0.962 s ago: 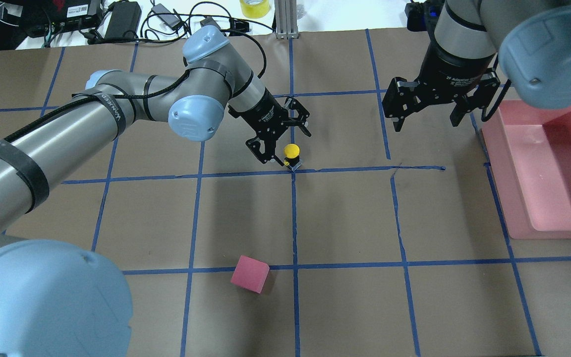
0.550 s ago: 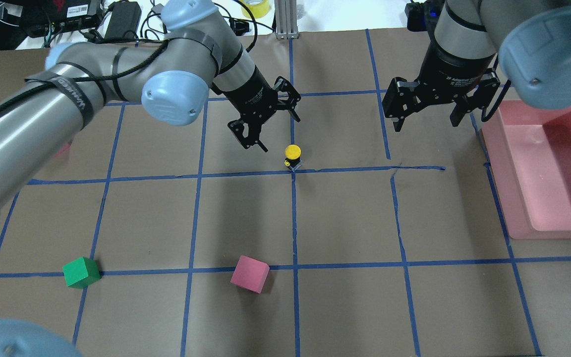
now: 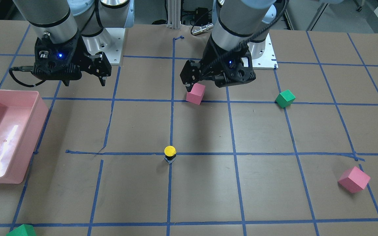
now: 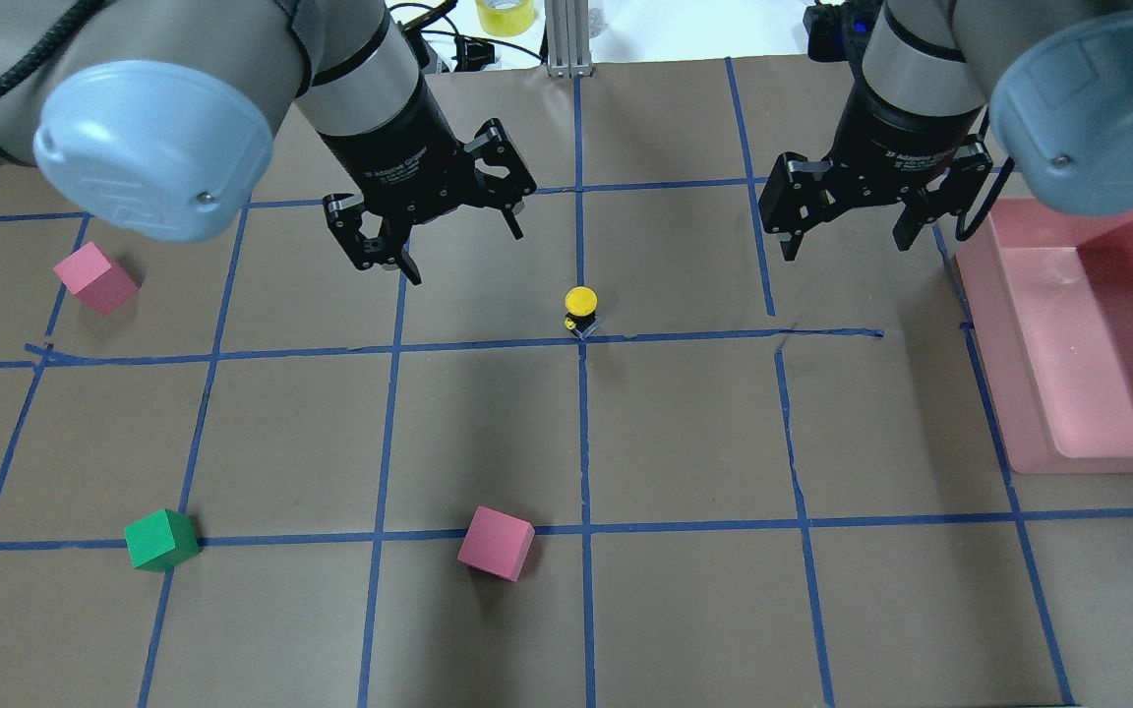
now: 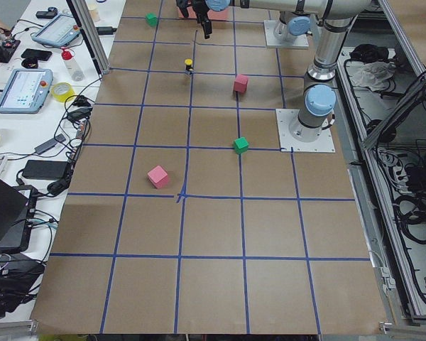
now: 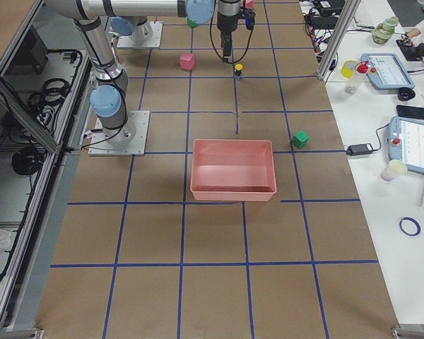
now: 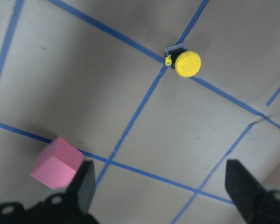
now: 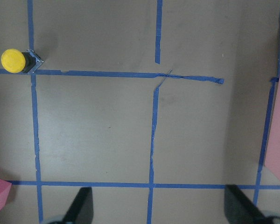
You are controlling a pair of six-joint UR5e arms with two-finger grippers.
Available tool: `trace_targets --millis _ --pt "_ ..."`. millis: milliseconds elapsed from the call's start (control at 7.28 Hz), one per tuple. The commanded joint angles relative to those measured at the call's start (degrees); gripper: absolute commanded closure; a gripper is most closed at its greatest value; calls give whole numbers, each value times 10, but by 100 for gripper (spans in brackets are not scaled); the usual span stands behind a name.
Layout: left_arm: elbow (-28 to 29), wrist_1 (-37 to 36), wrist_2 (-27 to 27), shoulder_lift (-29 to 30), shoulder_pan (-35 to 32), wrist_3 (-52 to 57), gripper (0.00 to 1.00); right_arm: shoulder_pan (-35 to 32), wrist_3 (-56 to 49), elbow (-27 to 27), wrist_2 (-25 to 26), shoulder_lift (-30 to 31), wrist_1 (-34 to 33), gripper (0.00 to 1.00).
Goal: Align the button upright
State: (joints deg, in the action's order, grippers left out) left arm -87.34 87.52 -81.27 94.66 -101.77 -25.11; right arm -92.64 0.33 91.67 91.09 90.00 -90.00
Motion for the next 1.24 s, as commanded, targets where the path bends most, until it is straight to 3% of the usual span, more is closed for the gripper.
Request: trace_targets --millis 0,412,1099 --pt "-14 -39 -102 -28 10 202 0 0 0 -1 0 0 0 0" --pt "-23 -63 -106 -46 88 272 0 0 1 0 0 0 -1 0" --pt "-22 -60 -100 -49 95 235 0 0 2 -1 0 0 0 0"
